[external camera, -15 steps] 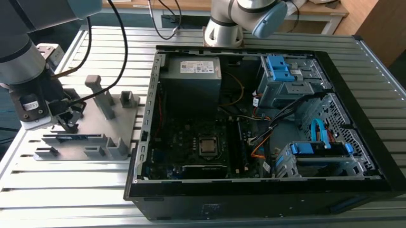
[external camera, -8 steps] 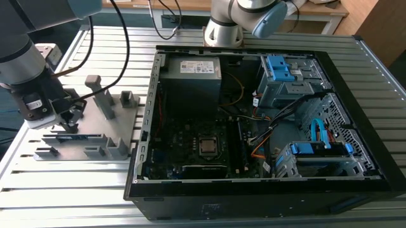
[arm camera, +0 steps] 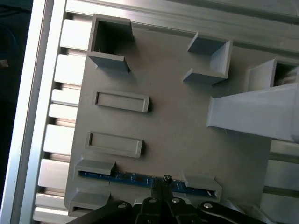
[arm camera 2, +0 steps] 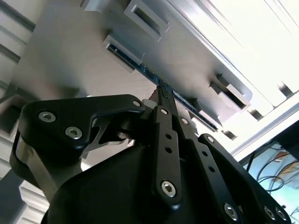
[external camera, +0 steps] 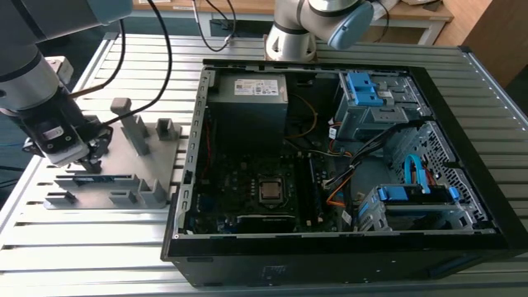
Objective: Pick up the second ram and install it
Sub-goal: 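Pick up the second ram and move it above second insertion slot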
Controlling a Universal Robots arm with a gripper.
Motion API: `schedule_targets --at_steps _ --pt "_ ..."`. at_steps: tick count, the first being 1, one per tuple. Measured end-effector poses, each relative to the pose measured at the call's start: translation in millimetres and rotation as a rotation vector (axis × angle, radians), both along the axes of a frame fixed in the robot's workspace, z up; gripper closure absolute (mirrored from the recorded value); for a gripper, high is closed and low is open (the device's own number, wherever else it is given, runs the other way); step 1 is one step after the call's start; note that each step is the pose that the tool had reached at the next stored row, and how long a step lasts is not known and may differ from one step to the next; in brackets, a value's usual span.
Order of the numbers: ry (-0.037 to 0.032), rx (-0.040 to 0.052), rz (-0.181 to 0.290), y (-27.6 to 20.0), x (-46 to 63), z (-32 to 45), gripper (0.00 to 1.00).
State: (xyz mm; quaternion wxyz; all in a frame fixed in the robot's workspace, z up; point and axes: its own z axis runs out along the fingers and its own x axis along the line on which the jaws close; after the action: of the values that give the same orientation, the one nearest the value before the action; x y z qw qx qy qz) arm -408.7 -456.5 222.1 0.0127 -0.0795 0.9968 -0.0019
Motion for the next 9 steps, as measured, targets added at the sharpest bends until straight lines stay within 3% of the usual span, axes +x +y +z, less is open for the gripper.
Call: schedule_targets --at_steps 9 --pt "0.0 0.0002 0.137 0.0 0.0 -0.1 0.9"
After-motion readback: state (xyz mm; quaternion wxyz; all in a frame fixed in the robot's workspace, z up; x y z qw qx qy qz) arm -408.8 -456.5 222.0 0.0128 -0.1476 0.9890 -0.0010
